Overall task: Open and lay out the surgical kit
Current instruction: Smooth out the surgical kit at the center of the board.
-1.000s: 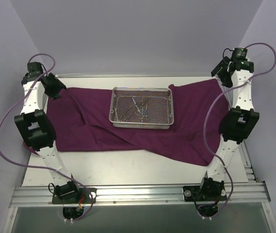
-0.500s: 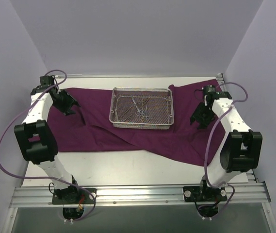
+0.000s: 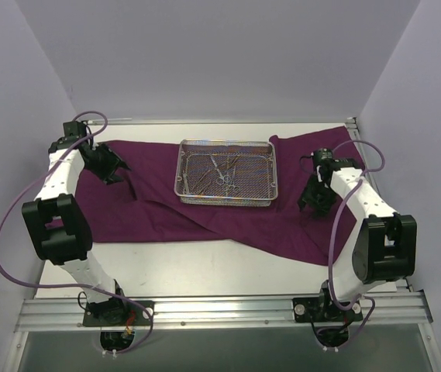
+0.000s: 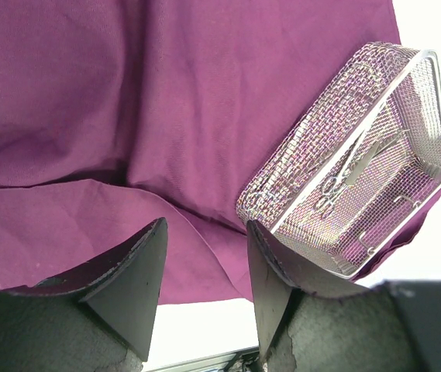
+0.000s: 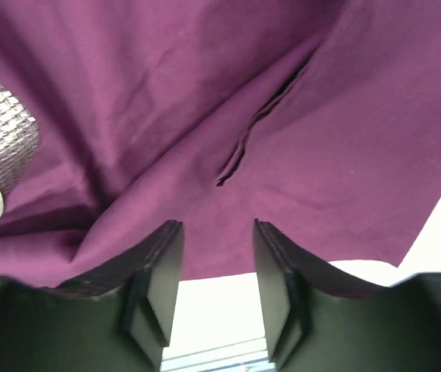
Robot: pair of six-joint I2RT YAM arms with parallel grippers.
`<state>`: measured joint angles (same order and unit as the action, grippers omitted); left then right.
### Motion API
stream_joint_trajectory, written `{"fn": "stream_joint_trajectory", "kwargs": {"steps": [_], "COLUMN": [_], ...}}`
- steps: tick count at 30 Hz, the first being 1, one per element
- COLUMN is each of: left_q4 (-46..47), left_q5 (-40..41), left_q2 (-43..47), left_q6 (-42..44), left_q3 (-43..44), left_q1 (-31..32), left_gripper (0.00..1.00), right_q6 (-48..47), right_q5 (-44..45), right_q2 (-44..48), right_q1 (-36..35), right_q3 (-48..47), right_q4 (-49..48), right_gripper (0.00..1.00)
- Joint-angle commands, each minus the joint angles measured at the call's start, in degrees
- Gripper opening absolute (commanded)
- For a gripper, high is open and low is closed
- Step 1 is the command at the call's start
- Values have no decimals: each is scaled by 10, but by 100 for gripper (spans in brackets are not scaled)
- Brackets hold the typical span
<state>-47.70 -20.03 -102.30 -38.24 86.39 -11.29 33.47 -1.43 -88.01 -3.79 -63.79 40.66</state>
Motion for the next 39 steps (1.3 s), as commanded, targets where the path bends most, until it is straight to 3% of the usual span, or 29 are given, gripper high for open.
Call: {"fn": "stream_joint_trajectory", "kwargs": {"steps": [1,22,28,29,35,39], "left_q4": [3,-5,-3,-3,-1,-3], "left_q5": [-11,-10,-10,-11,-9,-11], "left_q2": [3,-29,-29,-30,-41,-43], "left_q6": [13,16,17,17,18,21], "left_q3": [28,55,49,49,51,47], "left_q1": [2,-8,-13,-13,-13,-19], "left_gripper": [54,54,54,54,54,54], "right_q6": [-9,-29,-25,-16,14,55], "right_q5": [34,35,66,75,214,358], "right_q2": [-13,-96,-89,-84,-26,12], "right_q1": [-2,-2,2,5,80,184], "right_q3": [14,28,28,27,0,13], "right_q4": [6,-30,-6,12,118,161], "right_gripper": [40,29,10,0,0,0]}}
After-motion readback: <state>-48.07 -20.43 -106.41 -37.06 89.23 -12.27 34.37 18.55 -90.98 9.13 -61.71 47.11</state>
